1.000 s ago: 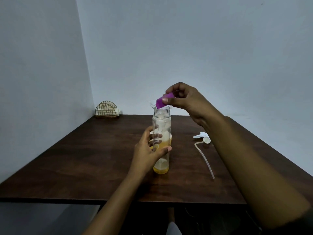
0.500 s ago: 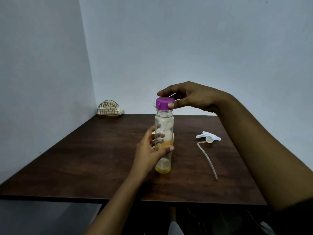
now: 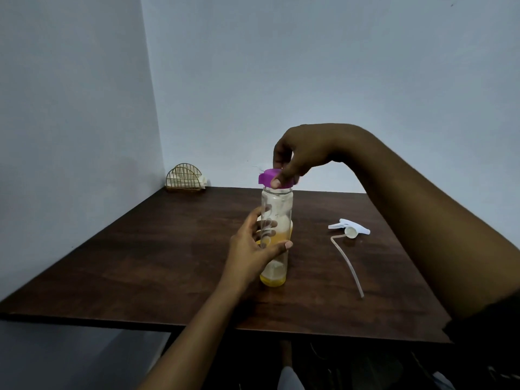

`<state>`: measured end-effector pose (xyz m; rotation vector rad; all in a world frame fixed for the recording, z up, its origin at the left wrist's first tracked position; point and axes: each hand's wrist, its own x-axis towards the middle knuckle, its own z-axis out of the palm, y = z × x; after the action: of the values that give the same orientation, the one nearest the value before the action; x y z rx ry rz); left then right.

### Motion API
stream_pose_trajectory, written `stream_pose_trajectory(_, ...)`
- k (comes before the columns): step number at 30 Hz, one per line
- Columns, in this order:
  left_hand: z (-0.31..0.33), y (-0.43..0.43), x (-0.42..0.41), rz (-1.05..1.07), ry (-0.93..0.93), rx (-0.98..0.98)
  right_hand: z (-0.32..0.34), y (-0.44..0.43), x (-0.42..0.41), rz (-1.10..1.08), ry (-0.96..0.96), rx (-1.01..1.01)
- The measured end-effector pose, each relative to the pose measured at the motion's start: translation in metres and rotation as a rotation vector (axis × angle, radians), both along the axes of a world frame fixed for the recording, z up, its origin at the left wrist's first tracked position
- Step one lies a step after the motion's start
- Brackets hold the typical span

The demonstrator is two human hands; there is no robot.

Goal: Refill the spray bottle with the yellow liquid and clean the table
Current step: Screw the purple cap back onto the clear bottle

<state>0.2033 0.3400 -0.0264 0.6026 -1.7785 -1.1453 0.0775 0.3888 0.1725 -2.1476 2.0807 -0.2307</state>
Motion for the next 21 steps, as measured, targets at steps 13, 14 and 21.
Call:
stream_pose_trajectory(13, -0.001, -0.001, -0.001, 0.004, -0.001, 0.015, 0.004, 0.001, 0.008, -0.052, 0.070, -0.021)
stream_pose_trajectory(14, -0.002, -0.001, -0.001, 0.007, 0.001, 0.016, 0.003, 0.000, 0.013, -0.099, 0.143, -0.037)
stream_pose_trajectory(21, -0.003, -0.003, -0.001, 0.008, 0.002, 0.006, -0.002, 0.003, 0.006, -0.162, 0.145, -0.337)
